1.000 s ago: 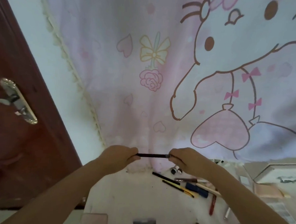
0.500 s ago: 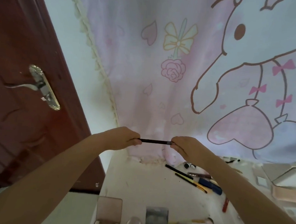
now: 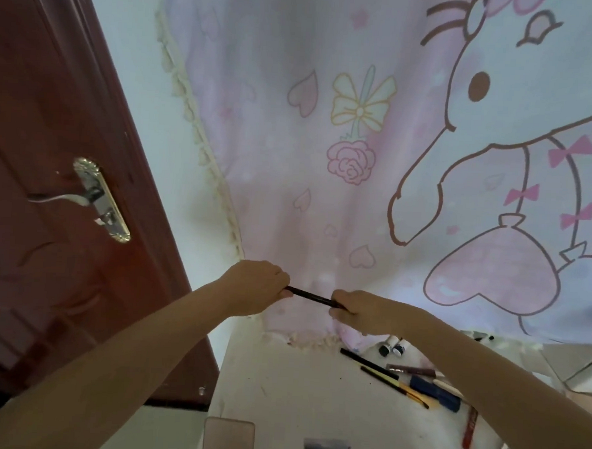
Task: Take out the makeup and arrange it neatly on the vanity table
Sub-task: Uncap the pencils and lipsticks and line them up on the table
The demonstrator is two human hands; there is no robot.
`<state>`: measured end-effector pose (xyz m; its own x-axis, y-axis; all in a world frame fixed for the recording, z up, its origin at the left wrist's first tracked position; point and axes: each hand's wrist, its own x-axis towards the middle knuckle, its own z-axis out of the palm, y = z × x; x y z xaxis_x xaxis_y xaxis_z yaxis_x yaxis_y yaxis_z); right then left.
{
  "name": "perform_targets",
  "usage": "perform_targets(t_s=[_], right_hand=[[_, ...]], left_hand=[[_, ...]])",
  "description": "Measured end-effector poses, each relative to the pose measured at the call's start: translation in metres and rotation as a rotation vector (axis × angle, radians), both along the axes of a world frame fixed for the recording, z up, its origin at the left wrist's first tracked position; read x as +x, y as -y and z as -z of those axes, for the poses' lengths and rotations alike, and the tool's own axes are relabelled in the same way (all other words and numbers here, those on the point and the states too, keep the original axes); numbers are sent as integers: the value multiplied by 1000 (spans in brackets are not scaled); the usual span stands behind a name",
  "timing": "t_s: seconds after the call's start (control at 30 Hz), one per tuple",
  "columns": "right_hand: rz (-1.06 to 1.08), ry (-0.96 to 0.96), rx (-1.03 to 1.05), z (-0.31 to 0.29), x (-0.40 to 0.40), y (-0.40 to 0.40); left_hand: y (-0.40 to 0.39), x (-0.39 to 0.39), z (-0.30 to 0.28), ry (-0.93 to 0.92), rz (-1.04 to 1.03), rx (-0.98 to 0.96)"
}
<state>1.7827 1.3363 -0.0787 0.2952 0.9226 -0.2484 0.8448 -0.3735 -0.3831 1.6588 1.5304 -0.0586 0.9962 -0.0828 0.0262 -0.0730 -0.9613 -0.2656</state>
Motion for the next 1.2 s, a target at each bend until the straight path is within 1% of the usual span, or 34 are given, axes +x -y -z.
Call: perform_targets(t_s=[0.07,0.17,0.2,0.23,0.27,0.3,0.37,0.4,0.47,0.53,0.63,0.8,0.97,1.1,1.2], right_hand=[[-16,68,-6,-4,2,-3],[-22,350,92,-2,1,-15],[-28,415,121,0,1,-17],[-9,437,115,3,6,-14],[28,449,79,5,16,-4],[107,457,19,4,28,13],[296,521,-65,4,58,53],[336,551,-79,3,65,65],[329,504,1,2,55,55],[230,397,117,6,34,21],[132,292,192,6,14,-10],[90,280,170,13,13,-15],[67,284,161,32,15,-19],[68,266,155,52,18,-19],[97,212,169,68,15,-21]], left_hand=[[-3,3,-3,34,10,45],[-1,9,-4,21,-125,3],[-1,11,-2,12,-155,-19],[-6,10,-1,5,-199,-49],[-20,4,0,15,-272,-81],[-41,-7,-1,29,-362,-98],[-87,-40,-4,62,-525,-73],[-102,-53,-5,76,-572,-60],[-103,-53,0,69,-566,-83],[-74,-29,10,34,-485,-106],[-43,-12,27,29,-415,-158],[-34,-18,51,31,-392,-189],[-31,-18,59,34,-398,-227],[-29,-23,74,-24,-399,-233],[-23,-30,92,-99,-397,-258]])
